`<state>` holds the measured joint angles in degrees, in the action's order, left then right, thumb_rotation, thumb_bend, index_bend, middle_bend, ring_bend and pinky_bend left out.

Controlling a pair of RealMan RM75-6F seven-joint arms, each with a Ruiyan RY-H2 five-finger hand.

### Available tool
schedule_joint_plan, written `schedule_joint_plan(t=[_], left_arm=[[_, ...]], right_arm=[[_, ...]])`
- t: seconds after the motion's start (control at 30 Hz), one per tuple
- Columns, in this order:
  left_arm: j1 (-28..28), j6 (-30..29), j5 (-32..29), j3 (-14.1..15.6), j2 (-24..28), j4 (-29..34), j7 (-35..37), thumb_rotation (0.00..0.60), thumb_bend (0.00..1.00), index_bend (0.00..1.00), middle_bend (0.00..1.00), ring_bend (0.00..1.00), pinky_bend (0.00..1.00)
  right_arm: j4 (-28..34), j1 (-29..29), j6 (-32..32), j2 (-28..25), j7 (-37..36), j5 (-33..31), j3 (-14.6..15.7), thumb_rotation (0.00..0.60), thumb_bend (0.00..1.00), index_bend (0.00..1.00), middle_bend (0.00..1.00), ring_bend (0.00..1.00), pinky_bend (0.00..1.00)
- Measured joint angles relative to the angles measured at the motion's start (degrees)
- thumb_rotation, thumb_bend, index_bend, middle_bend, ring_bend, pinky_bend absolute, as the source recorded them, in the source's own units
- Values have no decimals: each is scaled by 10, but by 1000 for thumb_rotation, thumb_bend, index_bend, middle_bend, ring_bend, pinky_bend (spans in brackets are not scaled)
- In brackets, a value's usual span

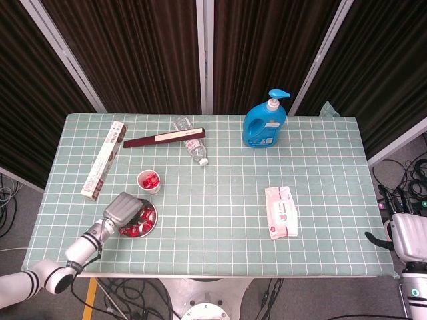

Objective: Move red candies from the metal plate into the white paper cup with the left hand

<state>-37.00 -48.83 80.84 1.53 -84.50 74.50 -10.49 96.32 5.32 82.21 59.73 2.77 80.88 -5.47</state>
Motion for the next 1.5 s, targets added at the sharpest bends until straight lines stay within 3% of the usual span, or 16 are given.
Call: schedule_joint_plan(t=[0.17,0.63,1.07,1.5], left_arm=[[9,-21,5,1,12,16,2,600,369,443,939,946,1000],[-3,-23,55,14,-12,-18,58,600,369,453,939,943,1000],[-11,18,11,5,-7,-18,30,600,370,473,939,942,1000],[-8,9,19,7,-27,-44,45,600,370,529,941,941,1000]], right_arm=[[-1,1,-2,1,1,-1,0,600,21,3,182,7,420],[-1,-1,-1,1,1,-4,0,600,21,3,182,7,420],[2,-3,2,0,3,-3,0,600,21,3,182,7,420],[2,-5,3,0,1,-5,0,600,21,3,182,7,421]])
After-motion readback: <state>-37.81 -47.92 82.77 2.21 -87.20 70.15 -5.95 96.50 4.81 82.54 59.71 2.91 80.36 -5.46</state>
